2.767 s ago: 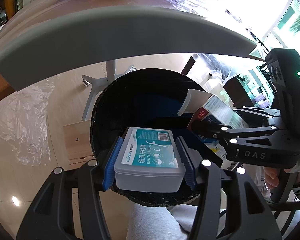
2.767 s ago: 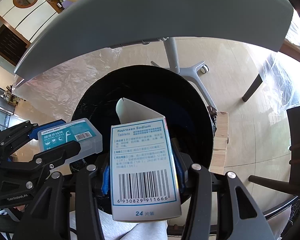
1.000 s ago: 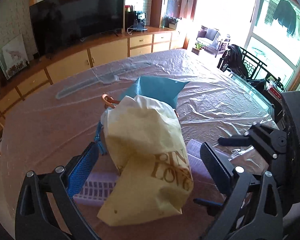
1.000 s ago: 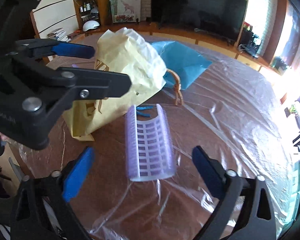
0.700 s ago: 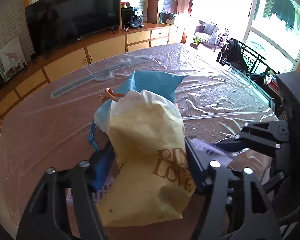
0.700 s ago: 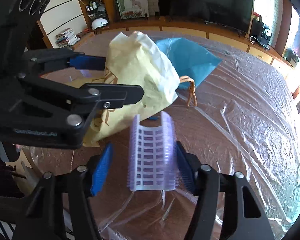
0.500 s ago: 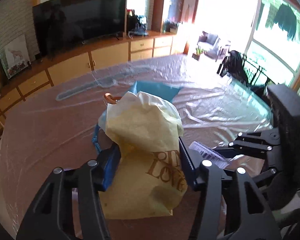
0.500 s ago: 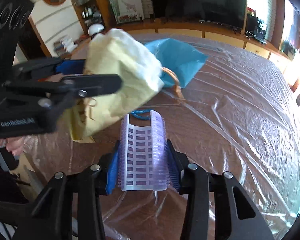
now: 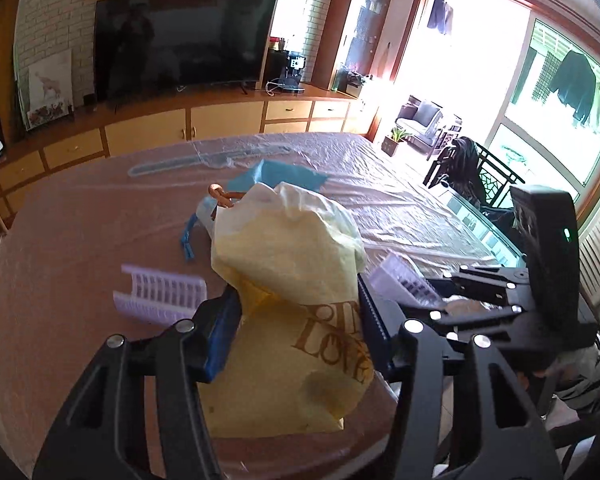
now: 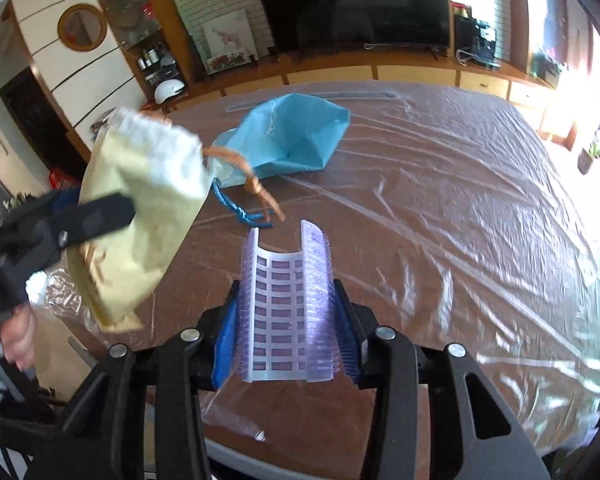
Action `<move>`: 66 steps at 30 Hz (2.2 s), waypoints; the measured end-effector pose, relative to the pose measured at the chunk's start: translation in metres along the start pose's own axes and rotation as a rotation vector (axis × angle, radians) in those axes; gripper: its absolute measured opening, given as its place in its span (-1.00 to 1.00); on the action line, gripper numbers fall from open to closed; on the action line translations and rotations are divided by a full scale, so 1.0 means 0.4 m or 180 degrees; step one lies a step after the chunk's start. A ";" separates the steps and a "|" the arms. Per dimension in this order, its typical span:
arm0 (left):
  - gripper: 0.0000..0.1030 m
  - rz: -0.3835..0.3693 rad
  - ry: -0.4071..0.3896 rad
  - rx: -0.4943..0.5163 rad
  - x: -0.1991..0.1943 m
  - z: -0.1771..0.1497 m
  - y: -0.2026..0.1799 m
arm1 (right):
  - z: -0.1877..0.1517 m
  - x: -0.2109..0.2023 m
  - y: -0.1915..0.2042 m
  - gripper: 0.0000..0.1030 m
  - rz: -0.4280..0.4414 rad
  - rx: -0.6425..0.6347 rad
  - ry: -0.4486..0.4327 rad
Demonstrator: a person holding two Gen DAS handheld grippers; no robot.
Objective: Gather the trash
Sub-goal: 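Carry the yellow paper bag and hair roller with both tools over the black bin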
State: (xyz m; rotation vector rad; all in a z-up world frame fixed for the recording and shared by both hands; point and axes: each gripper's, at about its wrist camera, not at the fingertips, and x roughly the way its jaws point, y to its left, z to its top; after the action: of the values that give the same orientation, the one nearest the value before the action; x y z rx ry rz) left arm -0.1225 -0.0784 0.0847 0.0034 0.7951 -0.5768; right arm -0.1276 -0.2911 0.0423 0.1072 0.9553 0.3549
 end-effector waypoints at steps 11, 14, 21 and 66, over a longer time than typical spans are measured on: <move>0.08 -0.0046 0.0054 -0.0134 -0.024 -0.060 -0.001 | -0.036 -0.025 0.021 -0.18 -0.0009 0.0247 -0.0089; 0.08 -0.0045 0.0073 -0.0122 -0.027 -0.071 0.002 | -0.043 -0.031 0.033 -0.19 -0.0028 0.0245 -0.0105; 0.08 -0.0020 0.0074 -0.0128 -0.040 -0.093 0.007 | -0.060 -0.049 0.058 -0.18 -0.0025 0.0247 -0.0165; -0.06 0.0266 0.0005 -0.0353 -0.195 -0.301 -0.194 | -0.345 -0.230 0.085 -0.18 0.0409 -0.0017 -0.0019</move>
State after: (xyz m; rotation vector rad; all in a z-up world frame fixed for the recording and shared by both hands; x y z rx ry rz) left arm -0.2850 -0.0803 0.0682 -0.0645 0.8240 -0.4532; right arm -0.2969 -0.2999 0.0426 0.1653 0.9438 0.4753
